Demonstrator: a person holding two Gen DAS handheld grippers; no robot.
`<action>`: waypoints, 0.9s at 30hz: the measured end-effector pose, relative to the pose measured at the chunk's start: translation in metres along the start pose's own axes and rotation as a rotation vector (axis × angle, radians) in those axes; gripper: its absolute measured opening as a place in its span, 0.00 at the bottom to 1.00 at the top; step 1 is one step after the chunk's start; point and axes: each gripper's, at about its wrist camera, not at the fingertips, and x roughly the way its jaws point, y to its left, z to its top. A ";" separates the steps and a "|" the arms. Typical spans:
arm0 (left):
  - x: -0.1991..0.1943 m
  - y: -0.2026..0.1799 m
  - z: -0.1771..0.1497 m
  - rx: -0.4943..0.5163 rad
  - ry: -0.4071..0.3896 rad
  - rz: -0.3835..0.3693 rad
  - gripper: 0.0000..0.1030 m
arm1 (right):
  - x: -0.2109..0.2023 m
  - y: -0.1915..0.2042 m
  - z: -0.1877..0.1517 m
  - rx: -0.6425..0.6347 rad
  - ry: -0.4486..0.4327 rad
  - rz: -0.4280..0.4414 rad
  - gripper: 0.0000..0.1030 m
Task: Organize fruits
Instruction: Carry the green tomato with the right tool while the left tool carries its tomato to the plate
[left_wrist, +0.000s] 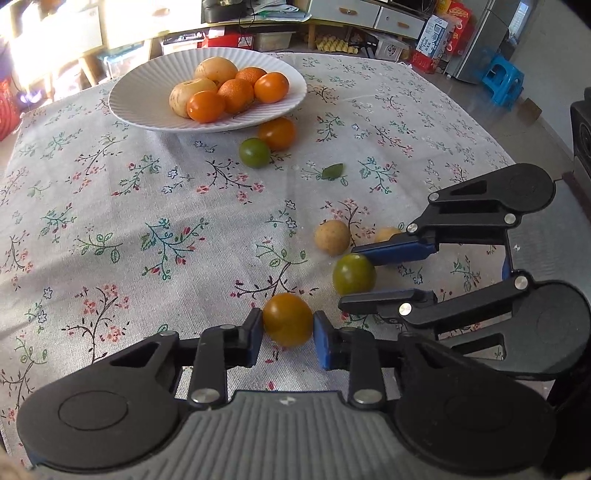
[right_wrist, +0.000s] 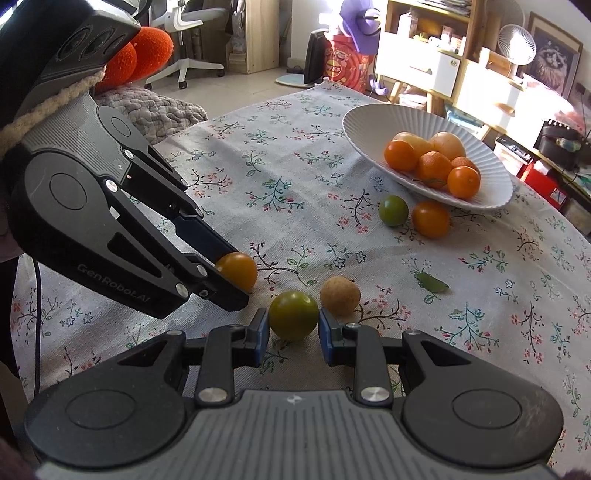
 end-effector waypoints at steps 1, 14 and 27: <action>0.000 0.000 0.000 0.001 0.000 0.001 0.27 | 0.000 0.000 0.000 0.001 -0.001 0.000 0.24; -0.007 0.004 0.007 -0.026 -0.029 0.029 0.27 | -0.009 -0.006 0.007 0.022 -0.035 0.000 0.24; -0.021 0.008 0.040 -0.074 -0.124 0.077 0.27 | -0.019 -0.036 0.033 0.087 -0.114 -0.058 0.24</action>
